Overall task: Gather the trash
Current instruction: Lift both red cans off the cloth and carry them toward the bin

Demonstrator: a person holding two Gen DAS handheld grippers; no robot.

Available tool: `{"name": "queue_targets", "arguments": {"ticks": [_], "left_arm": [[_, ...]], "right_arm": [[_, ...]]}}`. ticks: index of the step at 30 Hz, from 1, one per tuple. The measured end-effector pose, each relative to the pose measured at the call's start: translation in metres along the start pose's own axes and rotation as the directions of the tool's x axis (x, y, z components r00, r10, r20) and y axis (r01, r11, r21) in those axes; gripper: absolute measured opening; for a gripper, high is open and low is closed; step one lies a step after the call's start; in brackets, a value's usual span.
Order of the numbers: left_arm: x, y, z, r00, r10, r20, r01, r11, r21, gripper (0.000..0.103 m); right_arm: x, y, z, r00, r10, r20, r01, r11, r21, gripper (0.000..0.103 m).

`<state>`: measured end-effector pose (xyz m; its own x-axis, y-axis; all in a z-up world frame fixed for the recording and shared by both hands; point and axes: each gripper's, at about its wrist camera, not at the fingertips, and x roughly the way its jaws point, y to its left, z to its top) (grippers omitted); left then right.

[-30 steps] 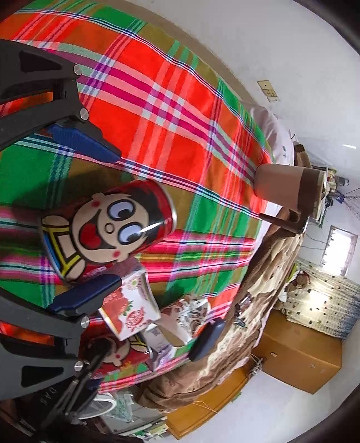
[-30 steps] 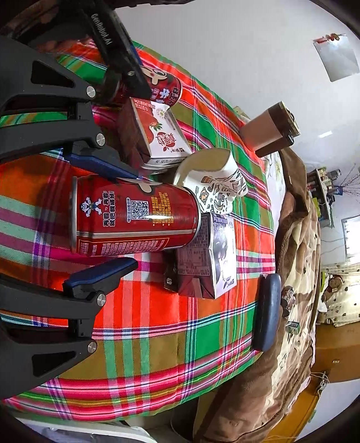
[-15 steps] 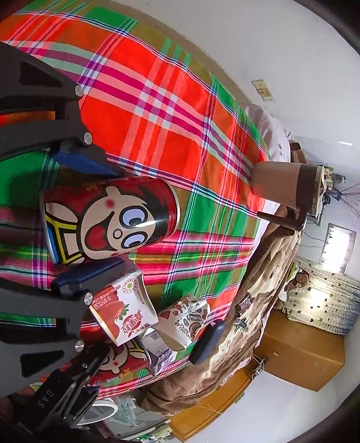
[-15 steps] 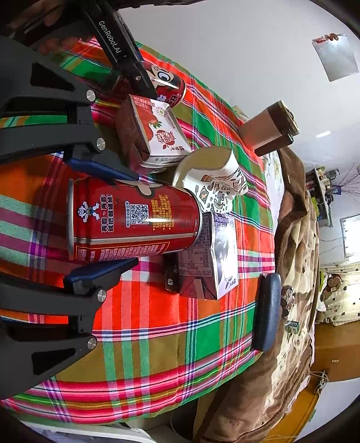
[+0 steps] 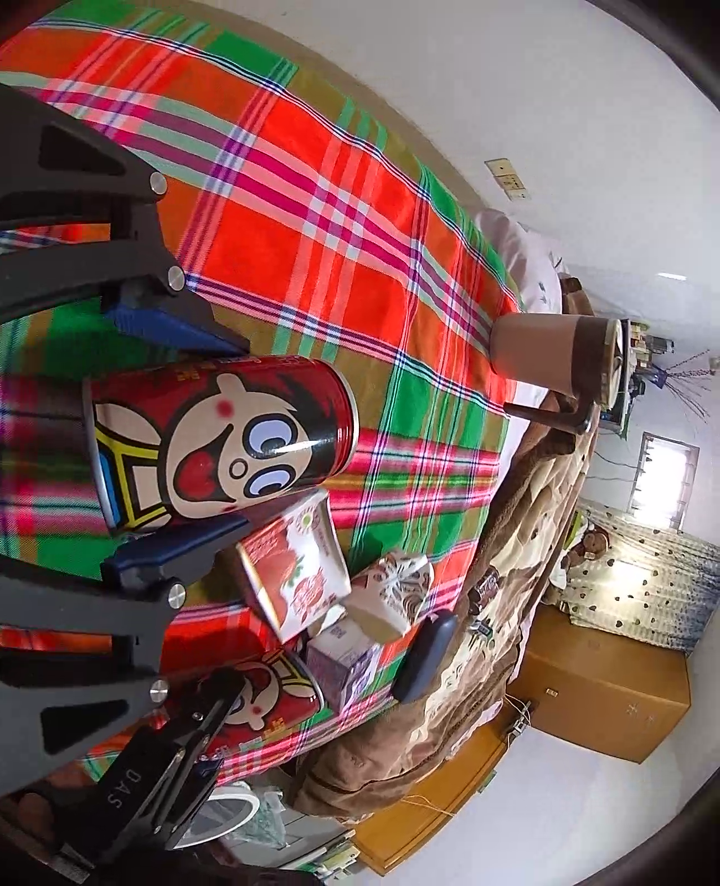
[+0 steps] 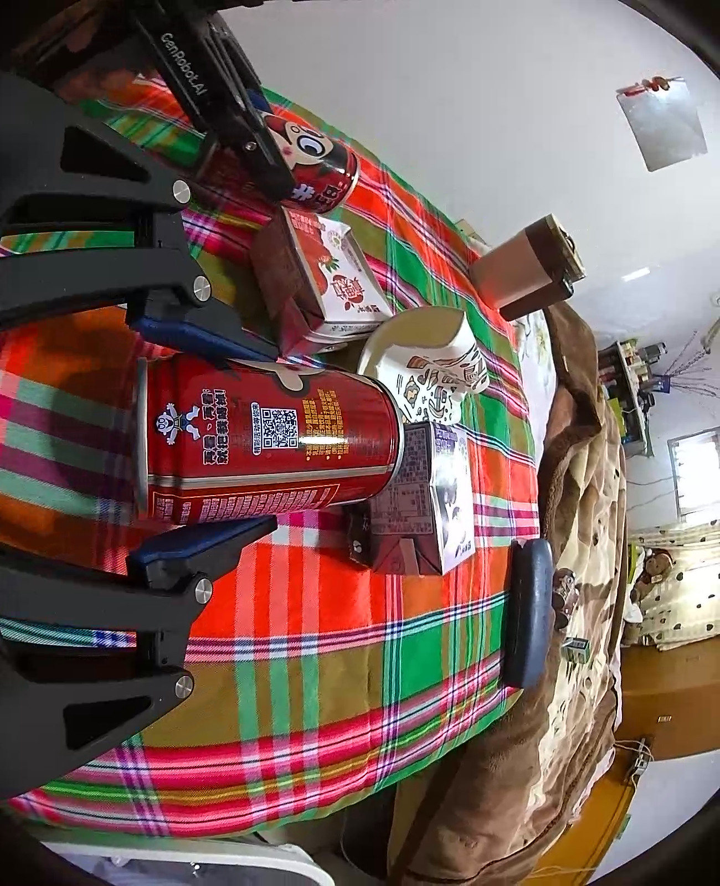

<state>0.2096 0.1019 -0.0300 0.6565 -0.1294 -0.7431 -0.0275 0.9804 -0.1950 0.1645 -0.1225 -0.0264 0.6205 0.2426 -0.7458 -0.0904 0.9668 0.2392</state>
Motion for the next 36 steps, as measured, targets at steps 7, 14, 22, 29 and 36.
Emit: {"name": "queue_targets", "arguments": {"ticks": [7, 14, 22, 29, 36], "left_arm": [[-0.019, -0.014, -0.008, 1.000, -0.004, 0.025, 0.003, 1.000, 0.026, 0.057], [-0.038, -0.033, -0.016, 0.998, -0.018, 0.053, 0.015, 0.998, 0.063, 0.057], [-0.057, -0.065, -0.021, 0.995, -0.053, 0.082, 0.043, 0.991, 0.124, 0.057], [-0.069, -0.103, -0.027, 0.988, -0.107, 0.107, 0.084, 0.975, 0.206, 0.057], [-0.057, -0.105, -0.034, 0.992, -0.092, 0.085, 0.076, 0.982, 0.172, 0.056]], "right_arm": [[-0.015, -0.006, -0.004, 1.000, 0.007, 0.020, -0.007, 1.000, 0.011, 0.054], [-0.034, -0.017, -0.011, 0.999, 0.007, 0.044, -0.008, 0.999, 0.031, 0.054], [-0.056, -0.034, -0.018, 0.997, -0.004, 0.076, 0.000, 0.998, 0.056, 0.054], [-0.079, -0.061, -0.027, 0.994, -0.035, 0.102, 0.026, 0.995, 0.093, 0.054], [-0.089, -0.076, -0.031, 0.991, -0.056, 0.118, 0.041, 0.991, 0.124, 0.054]]}}
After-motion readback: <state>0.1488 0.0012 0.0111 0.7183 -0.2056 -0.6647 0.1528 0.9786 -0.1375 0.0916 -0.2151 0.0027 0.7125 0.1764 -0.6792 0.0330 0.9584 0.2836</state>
